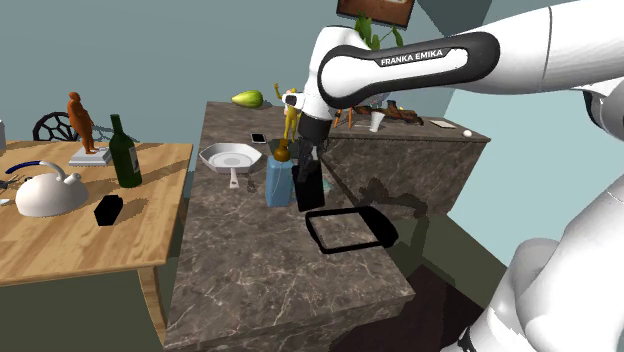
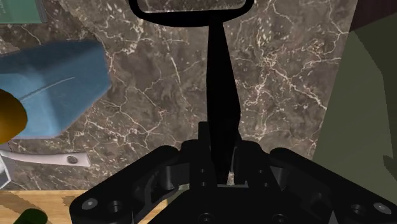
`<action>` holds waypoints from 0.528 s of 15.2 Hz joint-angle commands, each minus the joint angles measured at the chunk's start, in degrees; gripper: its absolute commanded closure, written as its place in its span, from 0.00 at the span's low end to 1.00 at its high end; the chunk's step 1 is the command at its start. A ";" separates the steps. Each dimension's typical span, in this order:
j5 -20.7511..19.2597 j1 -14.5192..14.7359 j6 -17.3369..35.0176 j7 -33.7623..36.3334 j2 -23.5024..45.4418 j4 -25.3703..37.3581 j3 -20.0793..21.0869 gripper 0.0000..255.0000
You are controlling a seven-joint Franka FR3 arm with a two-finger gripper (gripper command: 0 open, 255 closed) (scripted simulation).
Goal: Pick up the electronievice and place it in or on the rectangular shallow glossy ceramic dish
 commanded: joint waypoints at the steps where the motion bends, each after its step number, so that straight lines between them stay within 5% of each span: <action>1: 0.04 -1.06 -0.65 -2.42 -2.37 -1.91 -1.32 1.00; 8: -0.93 -4.87 -3.14 -10.86 -9.28 -6.98 -6.60 1.00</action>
